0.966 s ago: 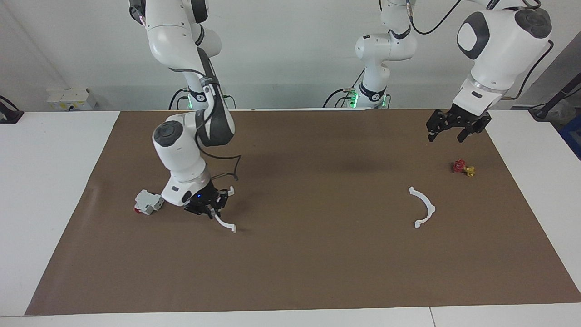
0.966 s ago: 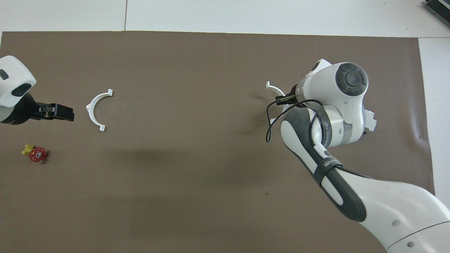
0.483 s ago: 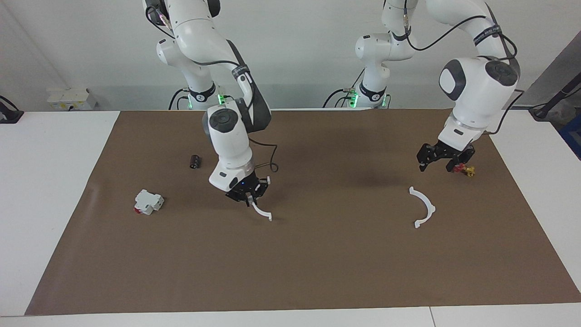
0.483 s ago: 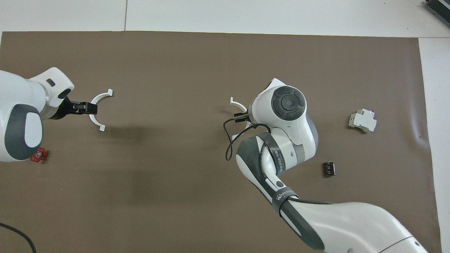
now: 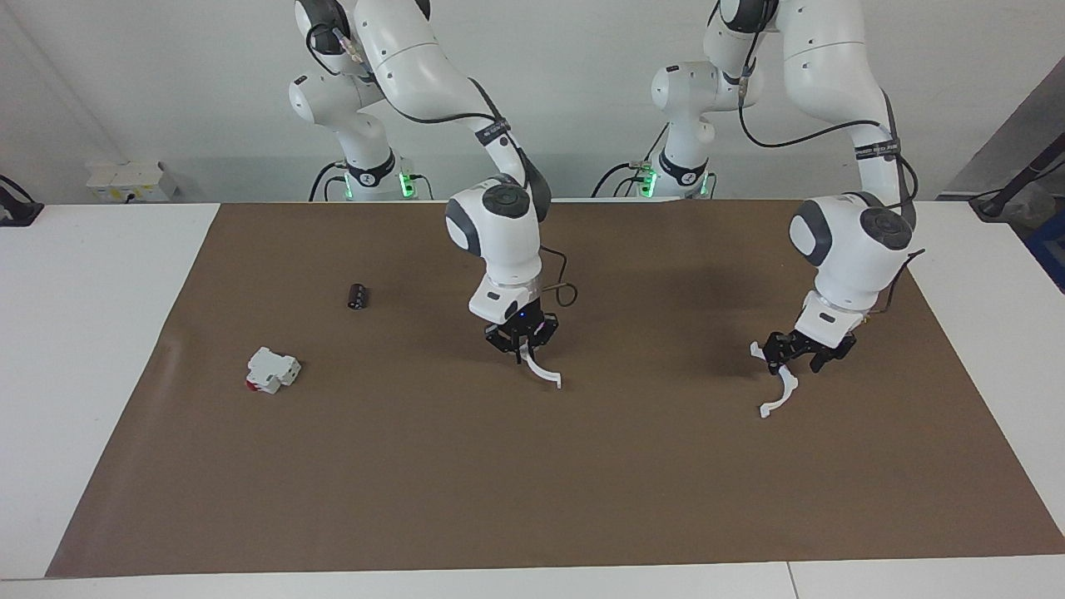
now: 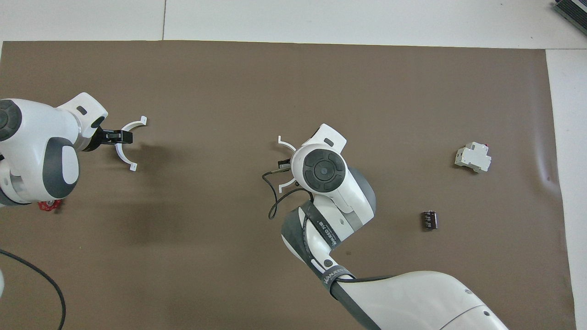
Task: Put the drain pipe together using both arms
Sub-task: 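Carry both clamp halves toward the table centre with both grippers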
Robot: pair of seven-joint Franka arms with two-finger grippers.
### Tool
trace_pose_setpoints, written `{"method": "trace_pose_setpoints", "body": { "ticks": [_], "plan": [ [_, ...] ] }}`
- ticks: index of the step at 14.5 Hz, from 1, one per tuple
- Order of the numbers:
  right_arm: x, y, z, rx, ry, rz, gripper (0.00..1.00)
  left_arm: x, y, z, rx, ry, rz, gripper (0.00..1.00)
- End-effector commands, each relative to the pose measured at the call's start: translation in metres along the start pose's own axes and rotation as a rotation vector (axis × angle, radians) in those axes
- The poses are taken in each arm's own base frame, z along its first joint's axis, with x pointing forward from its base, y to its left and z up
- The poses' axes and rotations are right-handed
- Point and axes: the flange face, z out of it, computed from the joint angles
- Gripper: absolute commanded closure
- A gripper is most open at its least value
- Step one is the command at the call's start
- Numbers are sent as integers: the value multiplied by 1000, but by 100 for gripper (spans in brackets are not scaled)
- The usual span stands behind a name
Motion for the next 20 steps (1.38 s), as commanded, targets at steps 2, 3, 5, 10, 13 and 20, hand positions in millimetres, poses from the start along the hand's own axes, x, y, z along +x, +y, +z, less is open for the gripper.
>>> {"method": "trace_pose_setpoints", "body": {
  "ticks": [2, 3, 5, 10, 13, 20],
  "plan": [
    [-7, 3, 7, -22, 7, 3, 100, 10, -11, 24, 11, 33, 17, 19],
    [-9, 0, 7, -20, 8, -6, 100, 8, -11, 26, 10, 32, 18, 20],
    [-14, -5, 7, -22, 0, -24, 100, 6, -12, 27, 9, 13, 16, 21],
    [-19, -5, 8, -27, -15, -60, 100, 7, -10, 25, 7, 6, 19, 81],
    [-27, -16, 8, -25, -19, -75, 18, 6, -12, 22, 7, -14, 16, 100],
    [14, 27, -57, 6, 61, 55, 0, 27, 15, -15, 7, 32, 55, 100]
  ]
}}
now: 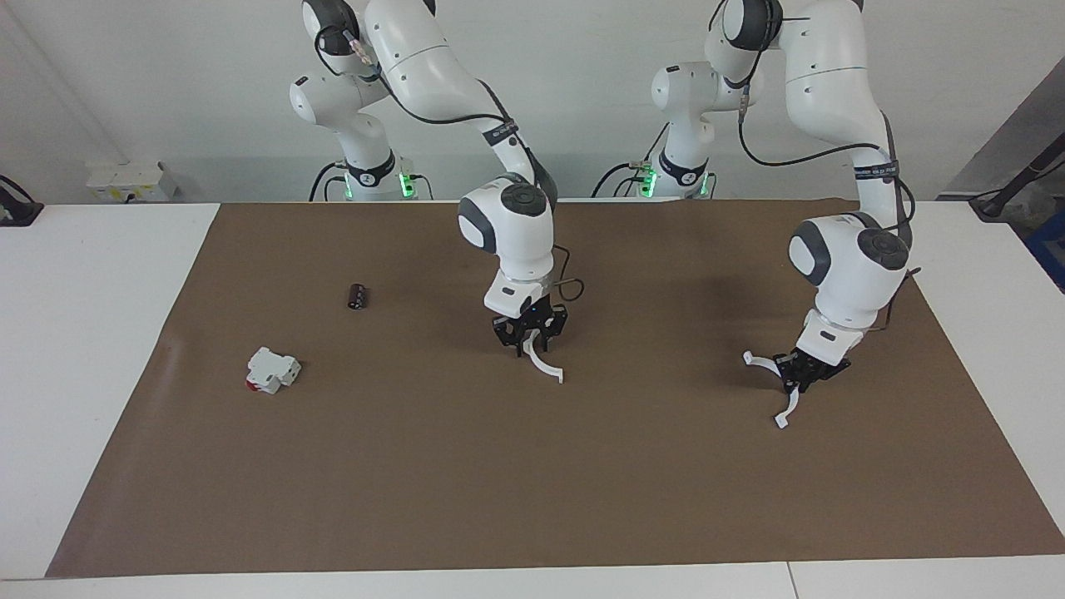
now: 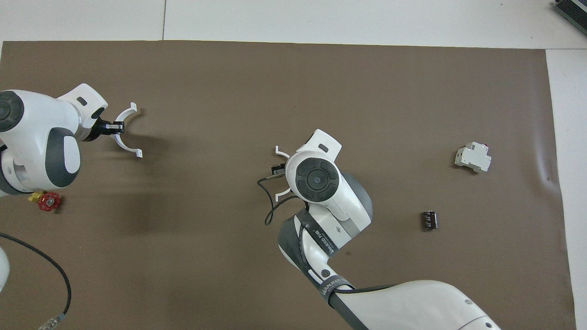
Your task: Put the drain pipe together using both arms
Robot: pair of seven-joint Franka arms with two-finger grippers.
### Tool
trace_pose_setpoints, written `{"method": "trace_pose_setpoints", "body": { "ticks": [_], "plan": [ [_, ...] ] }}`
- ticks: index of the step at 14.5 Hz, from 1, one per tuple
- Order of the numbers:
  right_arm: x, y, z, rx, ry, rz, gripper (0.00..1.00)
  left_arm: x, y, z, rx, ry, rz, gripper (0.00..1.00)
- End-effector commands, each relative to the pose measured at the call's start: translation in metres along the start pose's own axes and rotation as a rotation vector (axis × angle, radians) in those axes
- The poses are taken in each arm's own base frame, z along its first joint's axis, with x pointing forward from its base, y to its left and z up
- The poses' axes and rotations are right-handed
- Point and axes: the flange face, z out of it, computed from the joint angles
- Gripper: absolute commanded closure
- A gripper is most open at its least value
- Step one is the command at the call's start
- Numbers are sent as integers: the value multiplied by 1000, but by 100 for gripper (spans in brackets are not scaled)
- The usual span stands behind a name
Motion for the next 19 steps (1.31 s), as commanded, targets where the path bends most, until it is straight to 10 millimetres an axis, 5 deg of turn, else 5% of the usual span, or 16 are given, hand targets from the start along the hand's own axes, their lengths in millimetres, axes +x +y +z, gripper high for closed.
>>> {"method": "trace_pose_setpoints", "body": {
  "ticks": [1, 5, 9, 15, 19],
  "plan": [
    [24, 48, -51, -2, 44, 78, 0, 5, 26, -17, 3, 7, 53, 100],
    [64, 142, -113, -45, 50, 175, 0, 4, 84, -25, -15, 12, 80, 100],
    [81, 221, -161, -95, 10, 238, 0, -14, 169, -24, 15, 3, 94, 100],
    [59, 311, -251, -80, -94, 294, 0, -62, 288, -28, -7, -43, 145, 100],
    [36, 344, -313, -71, -195, 303, 0, -93, 330, -22, -10, -63, 190, 100]
  ]
}}
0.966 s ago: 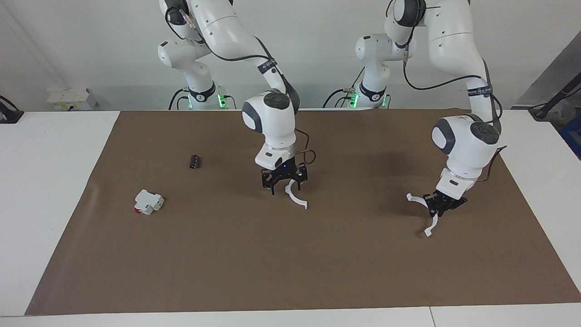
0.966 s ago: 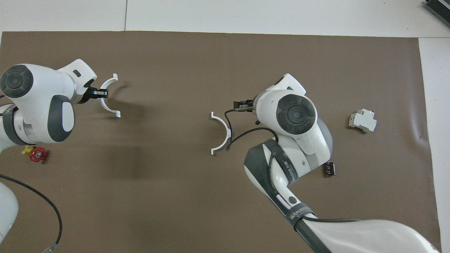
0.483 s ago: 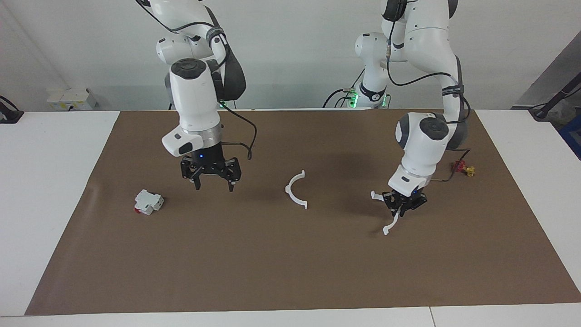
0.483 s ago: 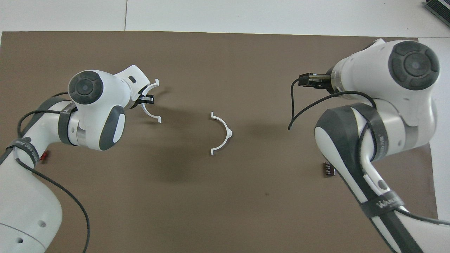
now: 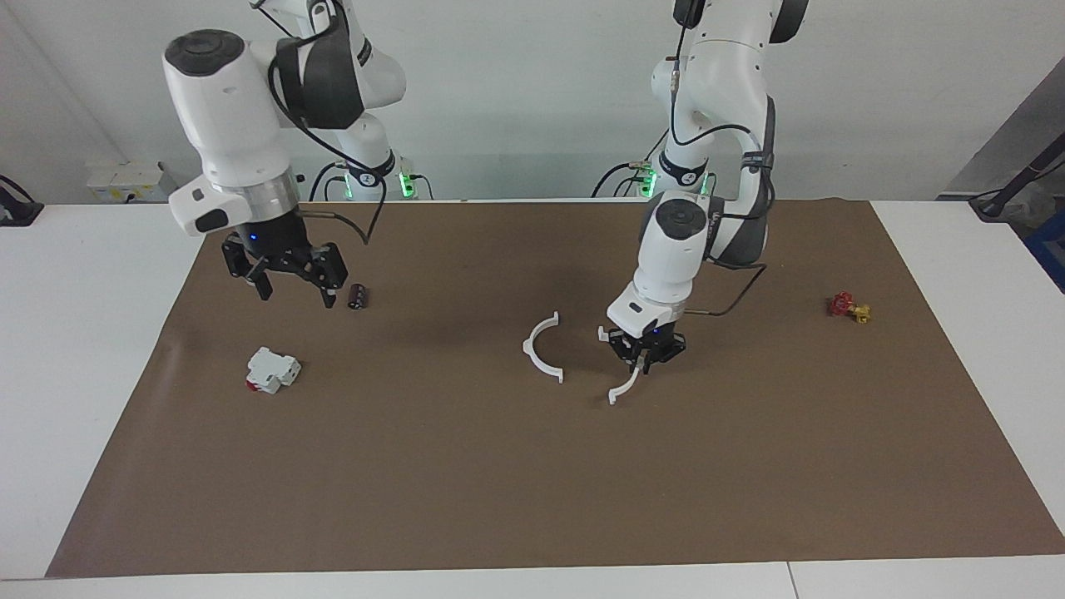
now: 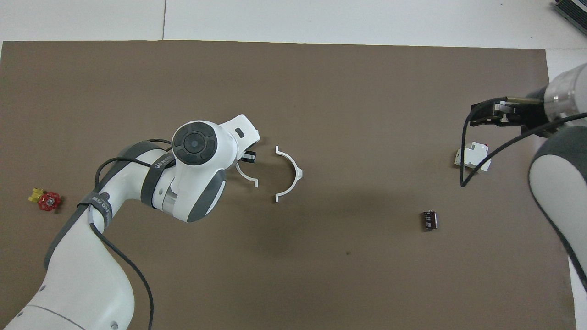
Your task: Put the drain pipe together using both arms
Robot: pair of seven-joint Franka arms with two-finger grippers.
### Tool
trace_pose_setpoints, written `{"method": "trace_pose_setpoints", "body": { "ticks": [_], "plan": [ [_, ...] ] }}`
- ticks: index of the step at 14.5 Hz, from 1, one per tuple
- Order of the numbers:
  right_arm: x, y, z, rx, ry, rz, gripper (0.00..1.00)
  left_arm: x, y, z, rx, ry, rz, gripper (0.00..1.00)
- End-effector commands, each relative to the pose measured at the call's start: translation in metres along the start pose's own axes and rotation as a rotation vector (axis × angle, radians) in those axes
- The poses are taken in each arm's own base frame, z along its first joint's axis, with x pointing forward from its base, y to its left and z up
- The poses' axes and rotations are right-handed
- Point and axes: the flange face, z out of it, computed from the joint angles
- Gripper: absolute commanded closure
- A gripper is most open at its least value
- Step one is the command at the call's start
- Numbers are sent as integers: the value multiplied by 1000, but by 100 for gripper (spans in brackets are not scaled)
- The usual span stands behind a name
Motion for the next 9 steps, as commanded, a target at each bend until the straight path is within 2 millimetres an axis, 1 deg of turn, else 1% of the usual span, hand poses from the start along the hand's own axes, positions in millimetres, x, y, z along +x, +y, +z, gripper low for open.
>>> {"method": "trace_pose_setpoints", "body": {
  "ticks": [1, 2, 4, 5, 9],
  "plan": [
    [-15, 19, -32, 13, -47, -44, 0, -19, 12, -2, 24, -12, 7, 100],
    [-21, 20, -39, 9, -46, -47, 0, -25, 18, 0, 23, -15, 15, 100],
    [-32, 22, -42, 6, -68, -60, 0, -29, 21, 2, 34, -9, 35, 100],
    [-34, 21, -34, 9, -76, -54, 0, -30, 22, 4, 32, -6, 31, 100],
    [-38, 23, -33, 21, -75, -59, 0, -29, 23, 7, 21, 21, 18, 100]
  ]
}}
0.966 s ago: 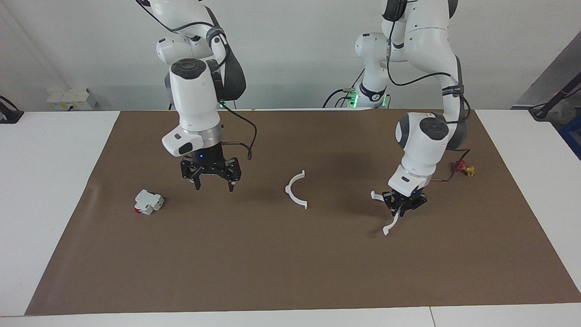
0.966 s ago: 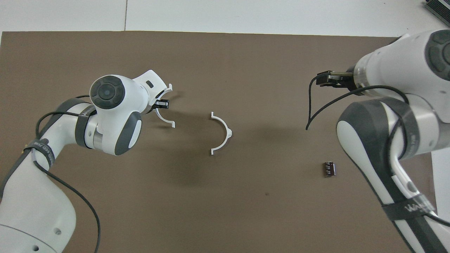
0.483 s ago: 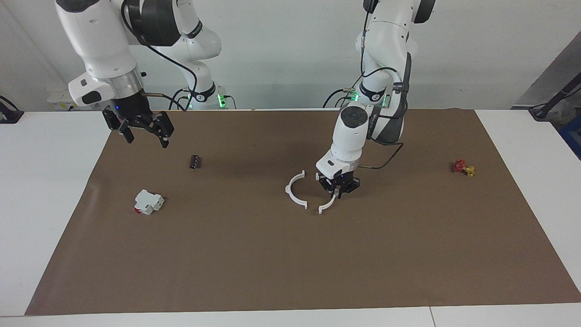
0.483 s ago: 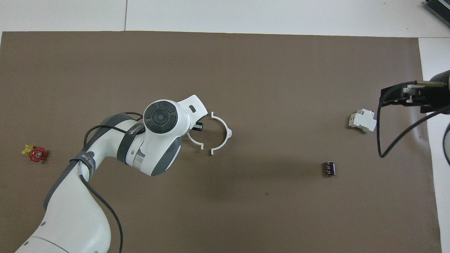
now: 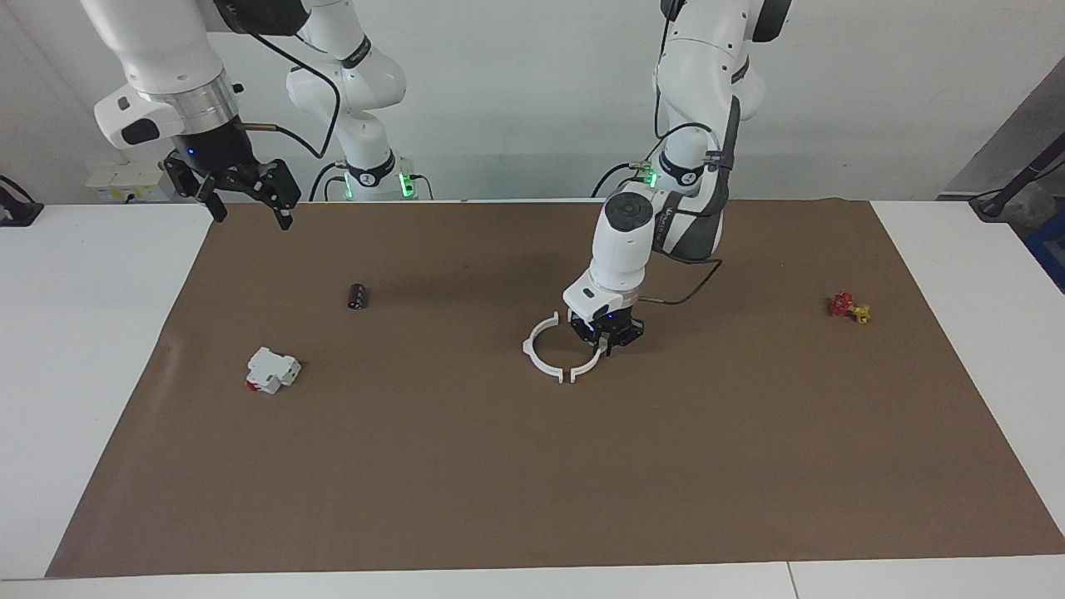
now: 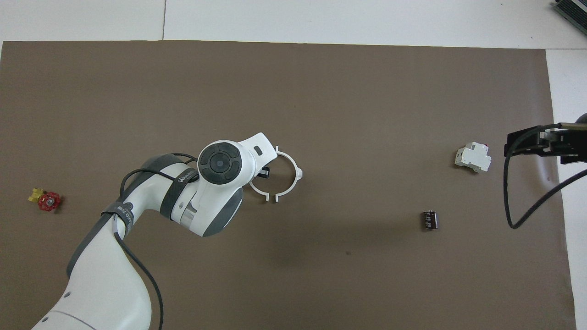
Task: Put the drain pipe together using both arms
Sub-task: 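Press the left gripper's clamp half onto the placed half to close the ring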
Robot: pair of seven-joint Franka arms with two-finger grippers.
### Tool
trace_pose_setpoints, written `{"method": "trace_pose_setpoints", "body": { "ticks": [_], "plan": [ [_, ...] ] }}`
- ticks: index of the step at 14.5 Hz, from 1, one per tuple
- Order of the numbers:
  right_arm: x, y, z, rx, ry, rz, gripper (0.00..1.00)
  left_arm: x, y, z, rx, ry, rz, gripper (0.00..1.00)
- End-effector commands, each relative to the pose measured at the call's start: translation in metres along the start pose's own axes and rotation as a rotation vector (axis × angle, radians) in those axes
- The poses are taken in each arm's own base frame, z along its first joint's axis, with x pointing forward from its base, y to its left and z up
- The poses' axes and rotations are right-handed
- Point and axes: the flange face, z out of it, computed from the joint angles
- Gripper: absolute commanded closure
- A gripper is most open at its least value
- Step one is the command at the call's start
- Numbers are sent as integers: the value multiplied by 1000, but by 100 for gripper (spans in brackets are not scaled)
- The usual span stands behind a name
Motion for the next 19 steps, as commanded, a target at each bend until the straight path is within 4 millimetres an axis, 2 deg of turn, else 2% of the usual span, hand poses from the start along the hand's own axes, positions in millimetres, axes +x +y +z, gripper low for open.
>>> {"method": "trace_pose_setpoints", "body": {
  "ticks": [1, 7, 11, 19],
  "plan": [
    [-7, 3, 0, 27, 0, -27, 0, -8, -1, -5, 11, 30, -17, 100],
    [-7, 4, 0, 25, 2, -27, 0, -9, 11, 0, 4, 39, -10, 100],
    [-6, 9, 1, 28, 0, -18, 0, -11, 12, 3, 5, 35, -10, 100],
    [-6, 4, 1, 26, -4, -38, 0, -10, 14, 3, -9, 62, -35, 100]
  ]
}}
